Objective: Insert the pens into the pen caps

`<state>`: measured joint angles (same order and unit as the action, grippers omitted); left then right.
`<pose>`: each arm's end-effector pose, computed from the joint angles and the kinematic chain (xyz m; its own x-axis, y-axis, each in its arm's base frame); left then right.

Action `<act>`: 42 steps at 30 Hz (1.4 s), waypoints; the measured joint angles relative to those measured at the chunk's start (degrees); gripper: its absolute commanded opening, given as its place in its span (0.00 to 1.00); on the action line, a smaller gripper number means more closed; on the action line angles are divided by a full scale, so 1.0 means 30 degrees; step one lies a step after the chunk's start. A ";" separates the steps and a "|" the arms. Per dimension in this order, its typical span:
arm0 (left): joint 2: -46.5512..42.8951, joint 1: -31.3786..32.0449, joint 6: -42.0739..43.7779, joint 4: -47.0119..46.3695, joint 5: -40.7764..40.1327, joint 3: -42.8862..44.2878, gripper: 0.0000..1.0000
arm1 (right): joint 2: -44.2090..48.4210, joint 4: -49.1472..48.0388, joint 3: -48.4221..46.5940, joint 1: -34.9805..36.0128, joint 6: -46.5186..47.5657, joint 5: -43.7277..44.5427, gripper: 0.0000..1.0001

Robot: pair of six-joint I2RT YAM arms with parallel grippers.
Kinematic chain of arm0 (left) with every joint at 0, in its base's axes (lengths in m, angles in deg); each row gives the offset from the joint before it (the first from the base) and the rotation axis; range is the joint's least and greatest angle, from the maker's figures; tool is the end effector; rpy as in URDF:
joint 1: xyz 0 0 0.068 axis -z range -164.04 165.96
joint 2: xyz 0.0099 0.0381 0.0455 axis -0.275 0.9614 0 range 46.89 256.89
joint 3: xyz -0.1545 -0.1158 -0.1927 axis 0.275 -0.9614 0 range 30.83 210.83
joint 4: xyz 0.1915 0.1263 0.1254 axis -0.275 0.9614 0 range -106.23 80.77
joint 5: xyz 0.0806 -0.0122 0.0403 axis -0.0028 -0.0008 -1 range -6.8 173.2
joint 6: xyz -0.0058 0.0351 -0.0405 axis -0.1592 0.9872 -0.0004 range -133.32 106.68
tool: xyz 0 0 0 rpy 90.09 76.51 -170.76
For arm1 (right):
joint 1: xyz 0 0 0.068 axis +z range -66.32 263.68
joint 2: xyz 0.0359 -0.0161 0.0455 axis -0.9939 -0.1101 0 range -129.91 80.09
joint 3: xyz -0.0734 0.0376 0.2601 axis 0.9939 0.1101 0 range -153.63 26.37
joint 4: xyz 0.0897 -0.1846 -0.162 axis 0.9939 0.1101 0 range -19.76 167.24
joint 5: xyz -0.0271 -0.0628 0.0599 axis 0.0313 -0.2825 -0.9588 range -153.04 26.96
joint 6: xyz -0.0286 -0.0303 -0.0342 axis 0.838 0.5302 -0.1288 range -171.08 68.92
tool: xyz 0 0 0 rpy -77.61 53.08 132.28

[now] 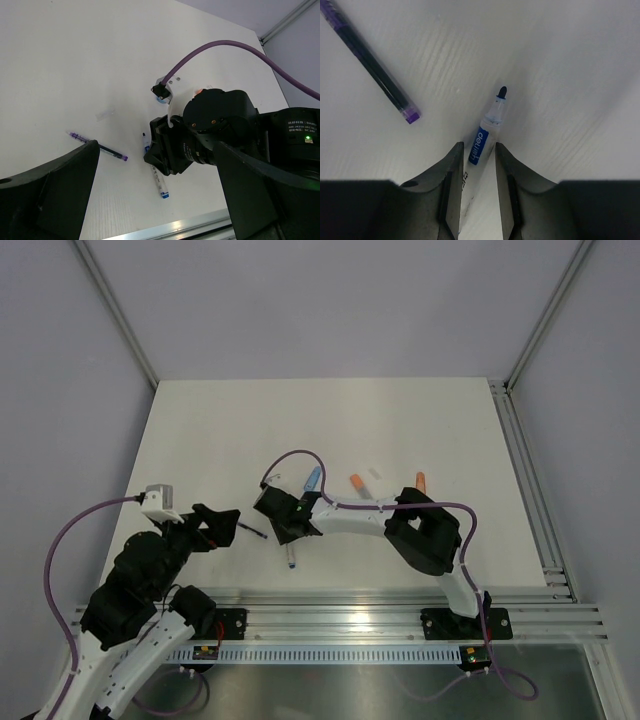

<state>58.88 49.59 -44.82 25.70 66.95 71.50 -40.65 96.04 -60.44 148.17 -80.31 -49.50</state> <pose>0.0498 -0.0212 0.3138 -0.3220 -0.3882 -0.8635 0.1604 0.8765 -0.4539 0.1998 0.3994 0.1597 -0.7283 -0.4238 -0.5385 -0.5396 0.8390 0.0696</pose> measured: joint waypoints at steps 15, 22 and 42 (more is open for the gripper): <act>0.0408 -0.0233 0.0364 -0.0080 0.1909 0.0000 0.99 | -0.0131 0.0051 0.0015 0.0007 -0.0882 0.1508 0.00; 0.0189 -0.0248 0.0546 -0.1632 0.5122 -0.0510 0.99 | 0.4809 -0.1719 0.5005 0.0007 -0.1348 0.2739 0.00; 0.6666 -0.0240 -0.4080 -1.3770 1.6109 -0.4707 0.59 | 1.7748 -1.1825 1.2400 0.0204 -0.3242 0.2608 0.00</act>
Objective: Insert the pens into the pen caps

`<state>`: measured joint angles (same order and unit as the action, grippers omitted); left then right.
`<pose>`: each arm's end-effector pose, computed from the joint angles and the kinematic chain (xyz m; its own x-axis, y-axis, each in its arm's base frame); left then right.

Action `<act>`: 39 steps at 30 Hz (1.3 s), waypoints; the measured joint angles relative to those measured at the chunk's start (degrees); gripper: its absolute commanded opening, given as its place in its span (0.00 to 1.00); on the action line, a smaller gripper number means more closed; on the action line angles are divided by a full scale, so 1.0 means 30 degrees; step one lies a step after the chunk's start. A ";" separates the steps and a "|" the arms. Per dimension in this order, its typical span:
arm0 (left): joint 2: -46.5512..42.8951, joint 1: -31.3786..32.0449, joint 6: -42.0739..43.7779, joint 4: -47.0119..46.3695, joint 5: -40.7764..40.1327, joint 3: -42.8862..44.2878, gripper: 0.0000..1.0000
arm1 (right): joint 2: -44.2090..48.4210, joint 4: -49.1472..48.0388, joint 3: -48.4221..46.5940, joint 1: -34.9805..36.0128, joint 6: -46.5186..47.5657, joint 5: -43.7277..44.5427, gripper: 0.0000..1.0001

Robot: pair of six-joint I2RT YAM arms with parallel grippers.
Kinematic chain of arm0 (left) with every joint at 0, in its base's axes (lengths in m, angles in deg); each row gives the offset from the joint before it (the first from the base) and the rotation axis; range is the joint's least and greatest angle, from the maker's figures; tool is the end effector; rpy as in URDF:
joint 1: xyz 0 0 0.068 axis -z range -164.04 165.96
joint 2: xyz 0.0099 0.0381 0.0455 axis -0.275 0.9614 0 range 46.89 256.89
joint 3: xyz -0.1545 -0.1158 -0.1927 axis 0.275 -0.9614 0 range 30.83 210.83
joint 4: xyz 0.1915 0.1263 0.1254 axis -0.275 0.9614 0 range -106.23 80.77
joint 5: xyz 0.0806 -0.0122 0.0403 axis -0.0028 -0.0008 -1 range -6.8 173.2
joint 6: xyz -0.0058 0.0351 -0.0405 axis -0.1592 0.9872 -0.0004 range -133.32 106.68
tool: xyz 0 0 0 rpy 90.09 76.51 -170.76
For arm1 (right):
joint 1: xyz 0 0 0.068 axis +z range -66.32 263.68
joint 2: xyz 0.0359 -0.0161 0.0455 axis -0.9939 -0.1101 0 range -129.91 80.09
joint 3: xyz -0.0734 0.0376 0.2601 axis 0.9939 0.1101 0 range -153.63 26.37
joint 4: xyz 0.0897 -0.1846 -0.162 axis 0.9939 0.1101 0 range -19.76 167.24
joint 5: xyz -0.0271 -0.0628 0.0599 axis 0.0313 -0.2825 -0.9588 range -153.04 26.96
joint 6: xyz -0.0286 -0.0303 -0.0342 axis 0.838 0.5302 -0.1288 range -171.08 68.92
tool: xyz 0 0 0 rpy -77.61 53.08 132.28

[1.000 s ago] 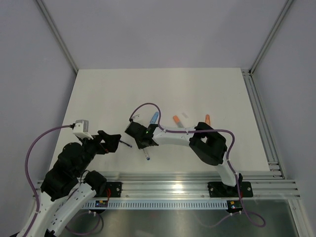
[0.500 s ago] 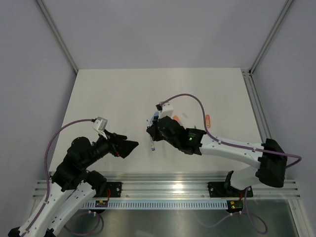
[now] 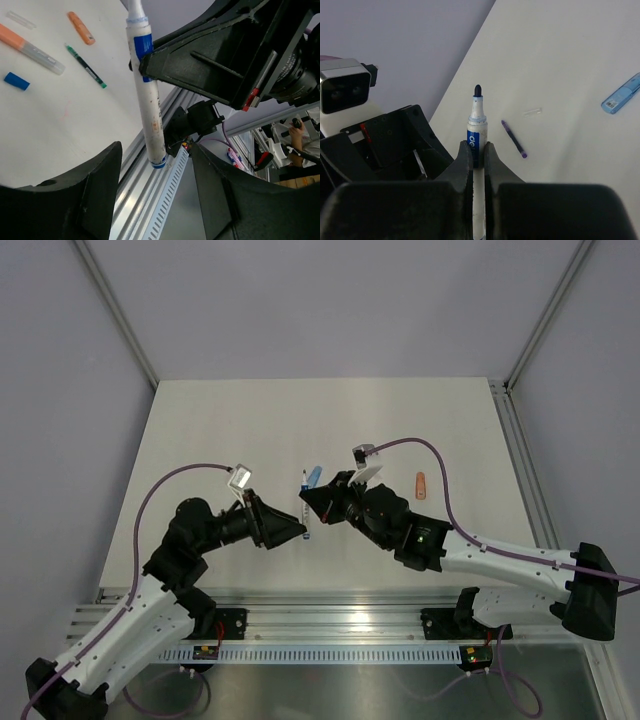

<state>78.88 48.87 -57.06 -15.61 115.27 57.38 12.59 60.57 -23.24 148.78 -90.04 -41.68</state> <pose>0.1151 -0.0970 0.2788 -0.6887 -0.2521 -0.6798 0.5917 0.3463 -0.7280 0.1282 0.2454 0.3240 -0.4827 0.3512 -0.8023 -0.5008 0.6408 0.5818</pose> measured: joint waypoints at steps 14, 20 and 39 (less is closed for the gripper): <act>0.1253 0.0095 -0.0758 -0.2310 0.1341 -0.0437 0.28 | -0.0364 -0.1392 0.0248 0.0015 -0.0554 -0.0860 0.00; 0.1246 0.0044 -0.0750 -0.2084 0.1151 -0.0546 0.00 | -0.0386 -0.1370 0.0255 0.0015 -0.0583 -0.1013 0.00; -0.1311 0.0146 0.2426 0.3373 -0.1129 0.1421 0.00 | 0.1654 0.2543 -0.1093 0.0051 0.2011 -0.4714 0.51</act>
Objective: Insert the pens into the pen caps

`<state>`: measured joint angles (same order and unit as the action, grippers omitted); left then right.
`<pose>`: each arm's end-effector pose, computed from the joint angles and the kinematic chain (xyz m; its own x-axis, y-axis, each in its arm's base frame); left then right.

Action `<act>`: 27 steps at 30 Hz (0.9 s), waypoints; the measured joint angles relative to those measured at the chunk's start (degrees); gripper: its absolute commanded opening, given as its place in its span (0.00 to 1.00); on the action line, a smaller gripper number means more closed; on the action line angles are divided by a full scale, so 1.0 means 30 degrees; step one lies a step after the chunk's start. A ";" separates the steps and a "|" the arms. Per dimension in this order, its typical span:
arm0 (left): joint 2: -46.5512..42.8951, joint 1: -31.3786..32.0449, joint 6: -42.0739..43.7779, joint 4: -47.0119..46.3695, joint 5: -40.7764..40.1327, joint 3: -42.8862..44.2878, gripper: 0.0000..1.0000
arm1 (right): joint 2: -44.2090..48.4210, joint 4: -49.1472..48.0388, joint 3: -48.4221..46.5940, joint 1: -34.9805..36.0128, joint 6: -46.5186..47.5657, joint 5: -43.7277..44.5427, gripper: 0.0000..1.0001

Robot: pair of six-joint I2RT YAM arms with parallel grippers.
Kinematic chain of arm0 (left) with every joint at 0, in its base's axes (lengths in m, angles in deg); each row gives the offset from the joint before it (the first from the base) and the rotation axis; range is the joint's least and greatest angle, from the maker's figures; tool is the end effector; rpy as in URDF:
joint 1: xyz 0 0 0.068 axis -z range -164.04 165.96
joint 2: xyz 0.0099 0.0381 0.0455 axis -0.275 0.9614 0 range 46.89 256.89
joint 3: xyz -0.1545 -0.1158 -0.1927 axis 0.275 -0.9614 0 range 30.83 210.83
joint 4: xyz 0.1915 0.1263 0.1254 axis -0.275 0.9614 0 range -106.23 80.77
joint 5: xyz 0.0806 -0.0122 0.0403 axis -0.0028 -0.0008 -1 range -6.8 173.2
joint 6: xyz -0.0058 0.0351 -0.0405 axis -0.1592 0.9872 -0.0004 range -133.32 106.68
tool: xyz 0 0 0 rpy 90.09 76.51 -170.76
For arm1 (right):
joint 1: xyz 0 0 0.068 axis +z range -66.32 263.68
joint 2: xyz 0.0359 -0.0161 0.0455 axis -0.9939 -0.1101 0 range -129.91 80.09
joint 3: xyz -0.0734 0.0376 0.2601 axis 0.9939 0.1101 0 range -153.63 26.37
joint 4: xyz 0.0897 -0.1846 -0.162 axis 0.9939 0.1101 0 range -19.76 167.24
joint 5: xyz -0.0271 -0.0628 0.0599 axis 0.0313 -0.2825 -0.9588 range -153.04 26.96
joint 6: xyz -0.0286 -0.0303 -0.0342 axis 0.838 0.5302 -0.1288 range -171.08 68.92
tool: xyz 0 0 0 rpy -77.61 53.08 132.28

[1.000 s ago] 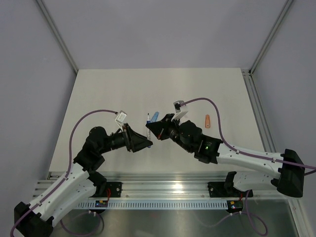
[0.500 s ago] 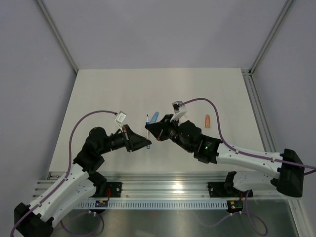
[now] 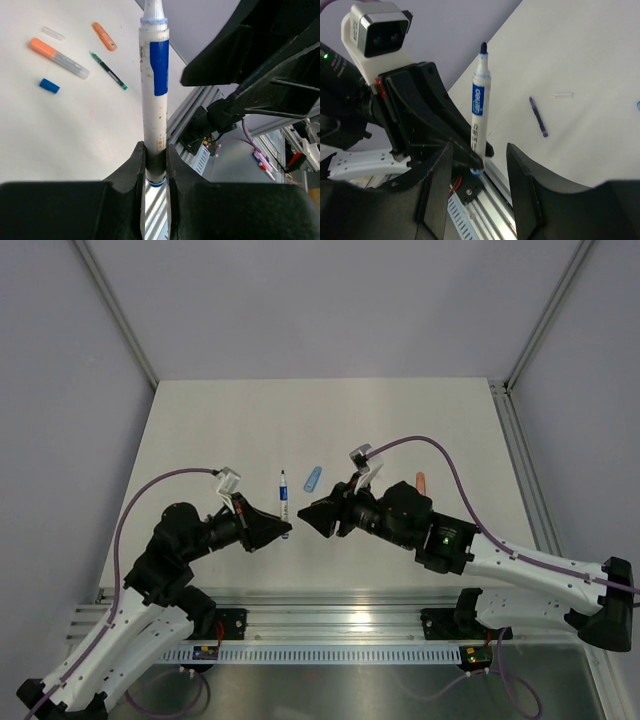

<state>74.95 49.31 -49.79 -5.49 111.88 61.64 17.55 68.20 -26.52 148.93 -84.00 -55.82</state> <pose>0.1018 -0.0875 0.2947 -0.6159 -0.2189 -0.7568 0.6382 0.4246 -0.6422 0.1121 0.2326 0.3515 -0.5080 0.1862 -0.8410 -0.6823 0.5091 0.5248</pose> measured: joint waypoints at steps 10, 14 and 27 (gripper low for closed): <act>-0.2310 0.0000 0.2827 0.4707 -0.2645 0.2157 0.00 | 0.1843 0.2433 0.2441 -0.4415 0.0233 -0.2273 0.32; -0.3009 0.0000 0.3832 0.5982 -0.3257 0.2353 0.00 | -0.0554 0.4291 0.2856 -0.6783 0.0532 -0.2455 0.32; -0.4524 -0.0007 0.4466 0.6841 -0.4175 0.2346 0.00 | -0.9923 0.6849 -0.2018 -0.8182 0.2980 -0.2506 0.42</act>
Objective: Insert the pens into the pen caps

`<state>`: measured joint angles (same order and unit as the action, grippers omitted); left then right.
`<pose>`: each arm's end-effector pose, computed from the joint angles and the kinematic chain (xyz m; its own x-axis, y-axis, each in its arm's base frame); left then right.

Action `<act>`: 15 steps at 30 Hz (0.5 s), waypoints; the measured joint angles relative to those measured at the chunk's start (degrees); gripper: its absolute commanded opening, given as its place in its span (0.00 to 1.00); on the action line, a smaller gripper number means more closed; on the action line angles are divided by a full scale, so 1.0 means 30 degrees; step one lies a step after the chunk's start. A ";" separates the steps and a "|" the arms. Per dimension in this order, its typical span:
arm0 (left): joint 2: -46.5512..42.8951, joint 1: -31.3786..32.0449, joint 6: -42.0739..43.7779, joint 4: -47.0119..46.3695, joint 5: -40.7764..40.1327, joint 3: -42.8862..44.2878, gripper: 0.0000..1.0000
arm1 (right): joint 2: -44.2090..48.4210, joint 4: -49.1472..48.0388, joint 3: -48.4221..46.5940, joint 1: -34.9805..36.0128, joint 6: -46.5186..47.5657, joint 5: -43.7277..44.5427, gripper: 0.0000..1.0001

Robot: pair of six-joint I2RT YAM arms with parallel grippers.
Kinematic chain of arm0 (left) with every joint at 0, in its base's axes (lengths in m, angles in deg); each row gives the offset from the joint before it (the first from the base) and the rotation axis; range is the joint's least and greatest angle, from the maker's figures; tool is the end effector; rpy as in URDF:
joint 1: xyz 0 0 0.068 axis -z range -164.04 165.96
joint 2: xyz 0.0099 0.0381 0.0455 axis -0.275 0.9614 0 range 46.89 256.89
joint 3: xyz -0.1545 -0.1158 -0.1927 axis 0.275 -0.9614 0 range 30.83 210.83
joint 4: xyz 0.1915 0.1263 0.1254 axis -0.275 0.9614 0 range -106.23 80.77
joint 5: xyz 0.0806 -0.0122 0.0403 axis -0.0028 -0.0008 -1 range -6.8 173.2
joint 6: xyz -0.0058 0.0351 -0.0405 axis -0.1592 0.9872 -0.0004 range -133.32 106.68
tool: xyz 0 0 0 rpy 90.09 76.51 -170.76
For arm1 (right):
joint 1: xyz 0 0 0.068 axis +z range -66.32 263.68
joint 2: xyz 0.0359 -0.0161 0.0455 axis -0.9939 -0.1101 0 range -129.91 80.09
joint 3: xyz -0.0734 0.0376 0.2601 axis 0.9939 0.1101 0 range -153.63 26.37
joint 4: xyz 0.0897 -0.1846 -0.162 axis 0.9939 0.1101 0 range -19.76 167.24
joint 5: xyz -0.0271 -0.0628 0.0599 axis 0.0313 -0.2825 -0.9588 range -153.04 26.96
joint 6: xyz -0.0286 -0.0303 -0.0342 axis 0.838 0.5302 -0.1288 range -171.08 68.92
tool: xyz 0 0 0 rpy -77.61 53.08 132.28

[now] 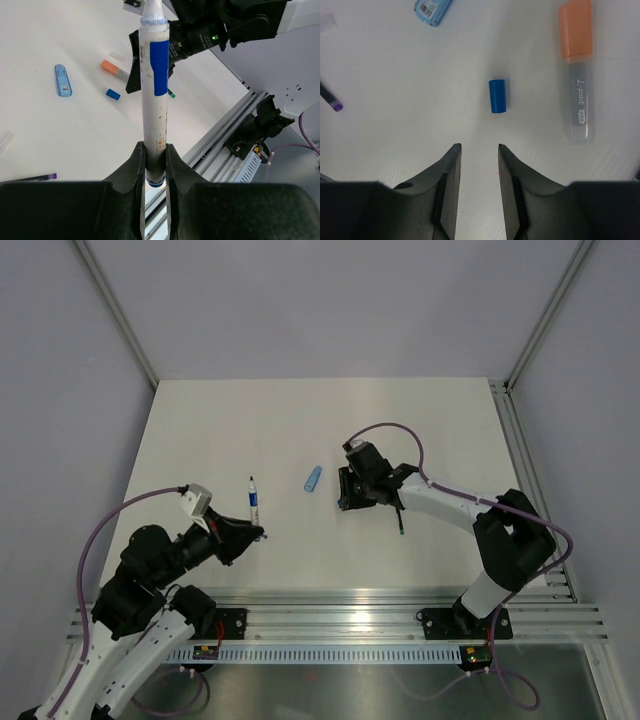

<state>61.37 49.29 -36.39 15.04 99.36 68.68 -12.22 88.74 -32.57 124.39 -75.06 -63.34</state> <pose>0.0553 -0.0483 0.3169 -0.4026 -0.1856 -0.8964 0.6526 0.6285 -0.4233 0.2545 0.2193 0.2065 -0.8110 -0.1615 -0.5623 -0.3557 0.8992 0.2547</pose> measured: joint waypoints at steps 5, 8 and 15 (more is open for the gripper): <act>0.0000 -0.0080 0.0080 0.0007 0.0036 0.0000 0.00 | -0.1902 0.1056 -0.2186 -0.0036 0.0860 0.0466 0.44; -0.0015 -0.0233 0.0124 0.0007 0.0066 0.0000 0.00 | -0.2790 0.1610 -0.3206 -0.0044 0.1209 0.0940 0.44; -0.0015 -0.0372 0.0131 0.0007 0.0168 0.0000 0.00 | -0.4743 0.2725 -0.4823 -0.0058 0.1749 0.1552 0.43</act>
<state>61.33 48.17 -35.99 15.06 99.86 68.68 -26.45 96.92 -47.04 124.21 -69.82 -58.68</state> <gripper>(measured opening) 0.151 0.436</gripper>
